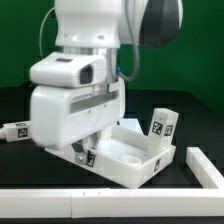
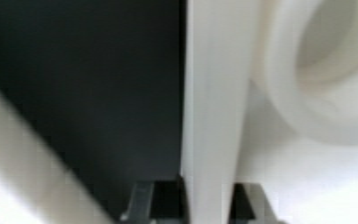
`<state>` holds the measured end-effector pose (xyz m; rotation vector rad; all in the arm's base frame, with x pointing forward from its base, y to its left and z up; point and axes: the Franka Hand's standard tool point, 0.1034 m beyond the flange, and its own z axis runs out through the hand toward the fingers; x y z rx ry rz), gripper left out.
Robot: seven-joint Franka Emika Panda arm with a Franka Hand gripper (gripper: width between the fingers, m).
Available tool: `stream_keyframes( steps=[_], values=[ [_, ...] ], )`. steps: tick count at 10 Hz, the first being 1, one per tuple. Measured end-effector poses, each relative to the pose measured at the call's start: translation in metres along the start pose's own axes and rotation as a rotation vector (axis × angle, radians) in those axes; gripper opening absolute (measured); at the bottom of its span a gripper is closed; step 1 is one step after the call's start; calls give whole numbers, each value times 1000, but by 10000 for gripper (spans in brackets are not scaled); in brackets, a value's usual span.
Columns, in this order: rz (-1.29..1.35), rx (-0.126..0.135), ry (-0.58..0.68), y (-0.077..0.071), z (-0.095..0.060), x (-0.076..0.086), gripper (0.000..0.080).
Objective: Assemble square table
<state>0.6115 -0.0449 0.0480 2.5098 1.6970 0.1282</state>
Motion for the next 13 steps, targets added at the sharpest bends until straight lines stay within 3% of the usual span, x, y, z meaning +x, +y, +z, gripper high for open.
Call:
stream_keyframes(
  steps=[3, 5, 6, 7, 10, 12, 13],
  values=[
    [14, 1, -3, -1, 2, -1, 55],
    [-160, -82, 60, 12, -11, 35, 55],
    [-234, -120, 75, 15, -10, 39, 55],
    [-168, -102, 76, 13, -6, 34, 55],
    [-151, -97, 69, 12, -4, 32, 55],
    [-300, -117, 72, 9, 6, 57, 55],
    [-357, -117, 69, 11, 11, 59, 55]
  ],
)
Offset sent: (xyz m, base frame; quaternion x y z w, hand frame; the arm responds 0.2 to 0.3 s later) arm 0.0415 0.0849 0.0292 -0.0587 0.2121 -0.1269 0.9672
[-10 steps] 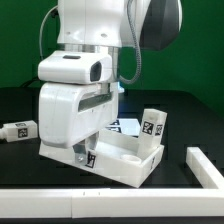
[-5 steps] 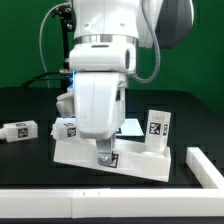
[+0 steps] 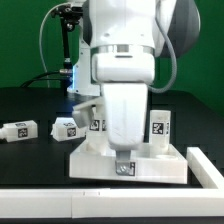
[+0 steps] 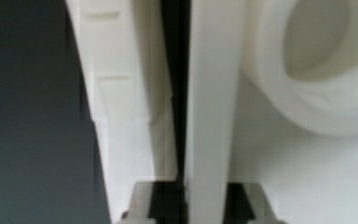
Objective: Assemble square table
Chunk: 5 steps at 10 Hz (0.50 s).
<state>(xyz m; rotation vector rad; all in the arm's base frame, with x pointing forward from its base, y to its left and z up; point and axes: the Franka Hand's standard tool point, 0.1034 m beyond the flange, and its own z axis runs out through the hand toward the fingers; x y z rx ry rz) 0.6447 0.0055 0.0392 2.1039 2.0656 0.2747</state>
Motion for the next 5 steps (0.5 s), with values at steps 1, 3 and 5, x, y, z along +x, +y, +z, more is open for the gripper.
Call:
stream_keyframes(
  steps=[1, 3, 5],
  values=[
    [30, 0, -1, 0, 0, -3, 55],
    [30, 1, -4, 0, 0, -3, 55],
    [9, -2, -1, 0, 3, 10, 55]
  ],
)
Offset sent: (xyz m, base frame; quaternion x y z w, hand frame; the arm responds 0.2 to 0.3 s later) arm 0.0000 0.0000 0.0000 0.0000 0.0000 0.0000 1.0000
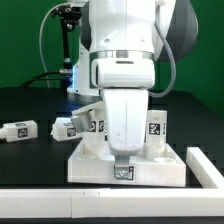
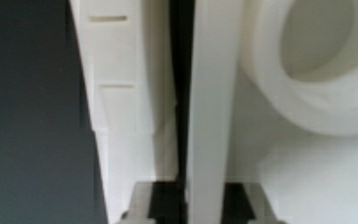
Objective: Assemble square table
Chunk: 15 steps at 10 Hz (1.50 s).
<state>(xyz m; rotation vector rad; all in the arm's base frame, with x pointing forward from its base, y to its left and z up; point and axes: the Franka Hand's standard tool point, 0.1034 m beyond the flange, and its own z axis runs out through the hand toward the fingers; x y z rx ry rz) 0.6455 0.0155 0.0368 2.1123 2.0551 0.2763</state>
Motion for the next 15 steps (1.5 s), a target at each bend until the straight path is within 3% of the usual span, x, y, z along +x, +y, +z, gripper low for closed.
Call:
stream_keyframes(
  steps=[2, 7, 10, 14, 15],
  values=[
    [-16, 0, 9, 2, 8, 25, 56],
    [13, 1, 7, 3, 7, 20, 61],
    [28, 22, 4, 9, 7, 33, 61],
    [29, 29, -11, 9, 8, 31, 61],
    [30, 30, -12, 9, 8, 30, 133]
  ],
)
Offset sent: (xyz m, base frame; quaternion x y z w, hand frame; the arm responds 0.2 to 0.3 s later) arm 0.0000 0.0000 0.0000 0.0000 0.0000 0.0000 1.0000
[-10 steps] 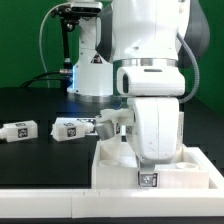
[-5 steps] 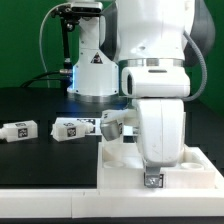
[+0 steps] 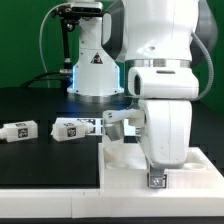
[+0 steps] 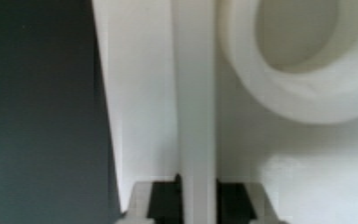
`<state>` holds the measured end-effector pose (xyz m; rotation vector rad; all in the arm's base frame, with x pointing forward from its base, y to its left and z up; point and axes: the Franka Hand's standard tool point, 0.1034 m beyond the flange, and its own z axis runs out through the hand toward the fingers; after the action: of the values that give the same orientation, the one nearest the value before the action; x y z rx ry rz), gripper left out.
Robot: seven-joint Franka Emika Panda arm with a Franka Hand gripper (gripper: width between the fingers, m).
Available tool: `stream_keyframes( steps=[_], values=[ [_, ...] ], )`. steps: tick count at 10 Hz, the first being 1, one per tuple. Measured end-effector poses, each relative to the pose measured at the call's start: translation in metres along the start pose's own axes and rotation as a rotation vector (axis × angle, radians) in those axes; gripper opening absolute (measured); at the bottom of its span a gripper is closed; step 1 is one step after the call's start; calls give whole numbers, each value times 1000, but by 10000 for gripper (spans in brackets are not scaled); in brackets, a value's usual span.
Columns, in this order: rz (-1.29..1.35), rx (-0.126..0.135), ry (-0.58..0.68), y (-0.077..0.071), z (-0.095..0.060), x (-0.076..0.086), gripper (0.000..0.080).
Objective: Assemble square table
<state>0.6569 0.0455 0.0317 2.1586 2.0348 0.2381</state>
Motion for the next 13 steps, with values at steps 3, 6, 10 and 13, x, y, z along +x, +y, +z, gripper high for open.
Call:
stream_keyframes(
  steps=[3, 6, 10, 13],
  values=[
    [39, 20, -17, 11, -20, 10, 452],
    [305, -15, -12, 19, -61, 9, 634],
    [343, -11, -25, 18, -61, -9, 649],
    [635, -2, -58, 4, -89, -58, 649]
  ],
)
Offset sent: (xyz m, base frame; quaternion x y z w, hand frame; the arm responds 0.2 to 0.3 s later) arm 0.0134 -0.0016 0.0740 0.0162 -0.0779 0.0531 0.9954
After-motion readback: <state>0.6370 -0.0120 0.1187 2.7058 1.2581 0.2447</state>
